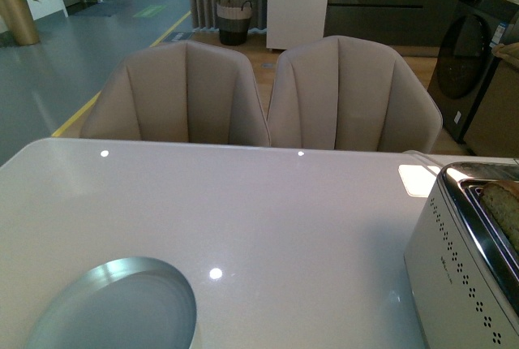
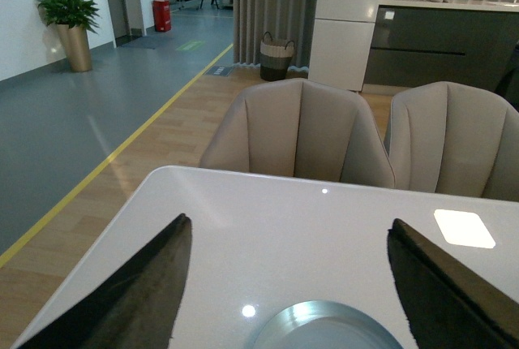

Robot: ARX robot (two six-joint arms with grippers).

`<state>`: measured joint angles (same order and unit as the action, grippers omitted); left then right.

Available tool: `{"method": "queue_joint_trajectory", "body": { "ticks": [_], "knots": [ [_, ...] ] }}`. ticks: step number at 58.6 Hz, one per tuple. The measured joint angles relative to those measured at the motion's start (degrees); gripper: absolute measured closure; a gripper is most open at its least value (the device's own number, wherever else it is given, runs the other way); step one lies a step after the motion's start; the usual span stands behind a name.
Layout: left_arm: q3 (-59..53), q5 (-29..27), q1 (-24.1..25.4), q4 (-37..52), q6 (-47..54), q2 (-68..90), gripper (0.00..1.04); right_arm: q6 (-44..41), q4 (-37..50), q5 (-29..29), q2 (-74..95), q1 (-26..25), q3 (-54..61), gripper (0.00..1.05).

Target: Left arm holds plate, right arm toasts bread

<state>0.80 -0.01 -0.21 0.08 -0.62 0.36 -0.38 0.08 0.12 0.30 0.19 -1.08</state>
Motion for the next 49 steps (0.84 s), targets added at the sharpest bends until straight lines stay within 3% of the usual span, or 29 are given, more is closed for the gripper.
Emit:
{"method": "queue_joint_trajectory", "body": {
  "ticks": [7,49],
  "knots": [
    [0.0,0.0,0.0,0.0,0.0,0.0,0.06,0.0,0.0,0.0,0.0,0.0,0.0,0.09],
    [0.0,0.0,0.0,0.0,0.11,0.0,0.07,0.0,0.0,0.0,0.0,0.0,0.0,0.09]
  ]
}}
